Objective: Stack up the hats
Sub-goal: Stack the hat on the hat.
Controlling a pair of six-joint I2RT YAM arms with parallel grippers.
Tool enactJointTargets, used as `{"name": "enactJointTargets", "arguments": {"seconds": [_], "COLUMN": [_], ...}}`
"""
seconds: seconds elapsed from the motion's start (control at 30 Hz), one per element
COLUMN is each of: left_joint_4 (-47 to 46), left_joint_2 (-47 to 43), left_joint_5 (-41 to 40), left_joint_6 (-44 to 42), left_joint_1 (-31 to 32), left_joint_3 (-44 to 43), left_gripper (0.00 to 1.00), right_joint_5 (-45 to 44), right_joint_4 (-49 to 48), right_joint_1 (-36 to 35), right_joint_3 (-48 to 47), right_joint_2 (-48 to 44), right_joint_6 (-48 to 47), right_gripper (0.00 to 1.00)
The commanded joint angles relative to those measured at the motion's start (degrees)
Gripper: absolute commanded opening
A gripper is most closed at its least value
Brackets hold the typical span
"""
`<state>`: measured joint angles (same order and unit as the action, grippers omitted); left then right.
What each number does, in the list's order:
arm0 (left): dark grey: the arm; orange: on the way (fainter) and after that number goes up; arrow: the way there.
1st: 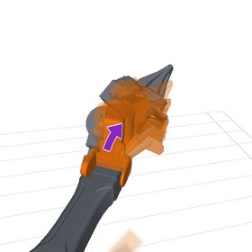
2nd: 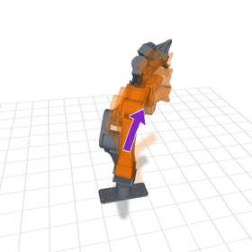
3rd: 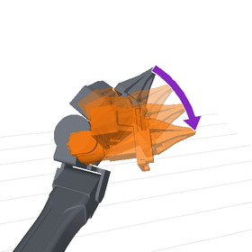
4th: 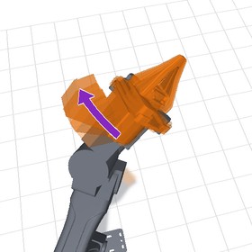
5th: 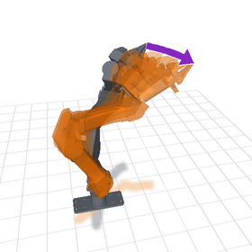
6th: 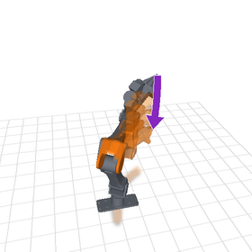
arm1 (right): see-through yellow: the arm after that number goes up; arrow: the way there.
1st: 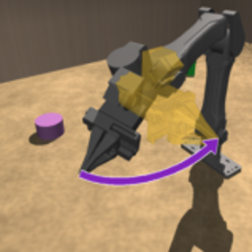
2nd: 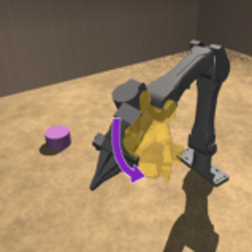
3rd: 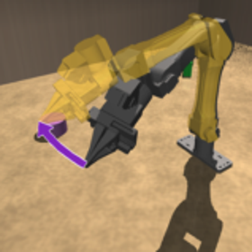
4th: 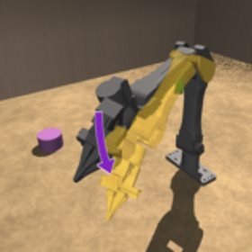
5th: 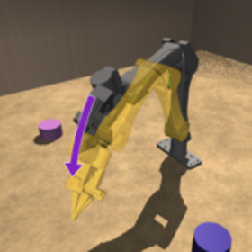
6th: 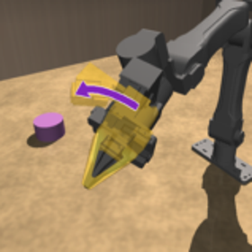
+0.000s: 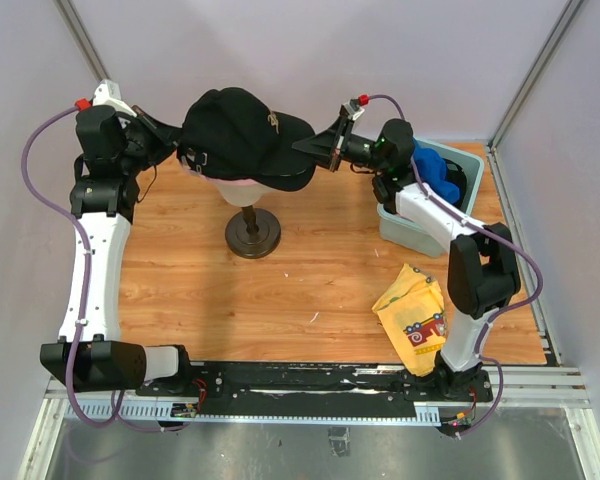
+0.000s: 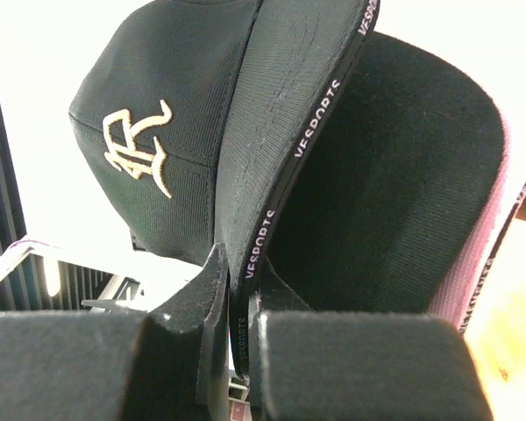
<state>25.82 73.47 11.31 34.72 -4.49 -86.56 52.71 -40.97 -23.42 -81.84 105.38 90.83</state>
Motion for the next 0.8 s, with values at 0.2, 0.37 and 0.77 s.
{"name": "enactJointTargets", "arguments": {"seconds": [0.2,0.37,0.77], "left_joint_4": [9.01,6.5,6.8], "left_joint_2": [1.31,1.41,2.55], "left_joint_5": [-2.04,0.17,0.38], "left_joint_6": [-2.54,-1.67,-2.29], "left_joint_1": [0.27,0.54,0.74], "left_joint_3": [2.48,2.89,2.06], "left_gripper": [0.0,0.01,0.01], "right_joint_5": [2.56,1.76,1.78], "right_joint_4": [15.14,12.88,11.23], "right_joint_1": [2.39,4.0,5.84], "right_joint_3": [6.92,5.86,3.51], "right_joint_2": [4.15,3.54,2.81], "right_joint_6": [-7.85,-5.67,-3.68], "right_gripper": [0.19,0.27,0.33]}}
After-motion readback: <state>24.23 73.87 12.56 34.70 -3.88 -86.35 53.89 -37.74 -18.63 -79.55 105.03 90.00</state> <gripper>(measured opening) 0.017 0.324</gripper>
